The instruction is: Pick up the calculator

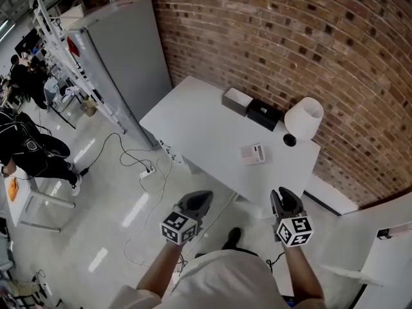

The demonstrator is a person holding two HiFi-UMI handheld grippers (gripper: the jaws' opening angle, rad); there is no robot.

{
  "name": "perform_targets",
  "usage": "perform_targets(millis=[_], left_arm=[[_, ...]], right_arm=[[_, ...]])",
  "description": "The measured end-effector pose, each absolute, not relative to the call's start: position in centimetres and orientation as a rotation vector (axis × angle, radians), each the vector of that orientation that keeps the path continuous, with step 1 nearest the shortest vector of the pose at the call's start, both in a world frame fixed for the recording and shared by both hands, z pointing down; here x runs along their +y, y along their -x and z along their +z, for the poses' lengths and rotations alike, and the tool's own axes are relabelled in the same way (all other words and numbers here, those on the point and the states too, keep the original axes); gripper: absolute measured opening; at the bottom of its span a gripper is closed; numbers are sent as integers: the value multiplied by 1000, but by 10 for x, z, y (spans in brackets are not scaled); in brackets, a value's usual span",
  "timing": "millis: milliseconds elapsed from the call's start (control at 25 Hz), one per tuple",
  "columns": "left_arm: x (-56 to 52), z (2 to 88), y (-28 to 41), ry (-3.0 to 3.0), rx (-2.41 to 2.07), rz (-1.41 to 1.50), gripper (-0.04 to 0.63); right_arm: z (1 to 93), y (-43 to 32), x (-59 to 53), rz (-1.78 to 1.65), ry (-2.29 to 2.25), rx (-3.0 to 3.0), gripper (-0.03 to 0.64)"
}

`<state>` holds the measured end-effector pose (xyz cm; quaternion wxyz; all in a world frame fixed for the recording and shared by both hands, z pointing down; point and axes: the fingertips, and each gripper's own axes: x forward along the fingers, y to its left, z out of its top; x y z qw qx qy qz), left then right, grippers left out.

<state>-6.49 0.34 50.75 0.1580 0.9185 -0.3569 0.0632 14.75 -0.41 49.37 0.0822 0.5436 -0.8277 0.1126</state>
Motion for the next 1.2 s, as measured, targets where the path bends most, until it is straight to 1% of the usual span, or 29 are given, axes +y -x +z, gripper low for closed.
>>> perform_targets(millis=[520, 1000, 1200], left_arm=[[-88, 511, -8, -2596, -1084, 220, 11], [-142, 540, -20, -2576, -1009, 313, 11], [-185, 561, -21, -2599, -915, 348, 12]], right_arm=[[512, -207, -110, 389, -1517, -2529, 118], [548, -227, -165, 515, -1532, -2443, 123], [583, -221, -195, 600, -1555, -2355, 126]])
